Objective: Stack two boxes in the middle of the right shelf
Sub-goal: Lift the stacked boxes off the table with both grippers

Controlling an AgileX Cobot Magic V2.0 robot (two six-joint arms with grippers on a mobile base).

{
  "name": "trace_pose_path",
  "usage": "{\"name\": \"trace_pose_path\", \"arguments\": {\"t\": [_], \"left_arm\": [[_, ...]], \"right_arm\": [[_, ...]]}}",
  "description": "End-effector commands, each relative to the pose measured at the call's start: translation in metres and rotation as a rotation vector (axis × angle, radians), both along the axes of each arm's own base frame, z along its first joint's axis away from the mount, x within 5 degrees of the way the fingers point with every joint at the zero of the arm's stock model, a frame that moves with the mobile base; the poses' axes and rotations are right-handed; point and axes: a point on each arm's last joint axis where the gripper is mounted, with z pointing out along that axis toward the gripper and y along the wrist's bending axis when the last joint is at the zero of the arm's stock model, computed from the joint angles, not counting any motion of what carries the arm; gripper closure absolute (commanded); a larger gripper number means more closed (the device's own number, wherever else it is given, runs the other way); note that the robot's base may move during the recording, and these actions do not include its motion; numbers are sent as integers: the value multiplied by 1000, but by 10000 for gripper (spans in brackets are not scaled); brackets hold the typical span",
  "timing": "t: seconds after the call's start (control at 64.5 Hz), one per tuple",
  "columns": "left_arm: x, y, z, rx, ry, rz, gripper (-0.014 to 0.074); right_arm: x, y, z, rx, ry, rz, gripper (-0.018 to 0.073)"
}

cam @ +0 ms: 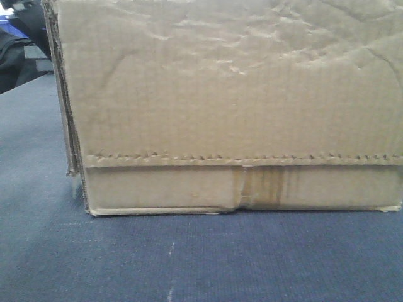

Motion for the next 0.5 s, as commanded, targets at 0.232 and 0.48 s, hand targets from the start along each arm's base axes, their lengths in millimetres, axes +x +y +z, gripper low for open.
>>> {"name": "trace_pose_path", "arguments": {"t": [0.232,0.48], "left_arm": [[-2,-2,4,-18,-7,13,708],[-14,3,28,-42,-67,29,708]], "right_arm": [[1,-2,3,-21,-28,4,715],[-9,-4,23,-8,-103,1,715]]}}
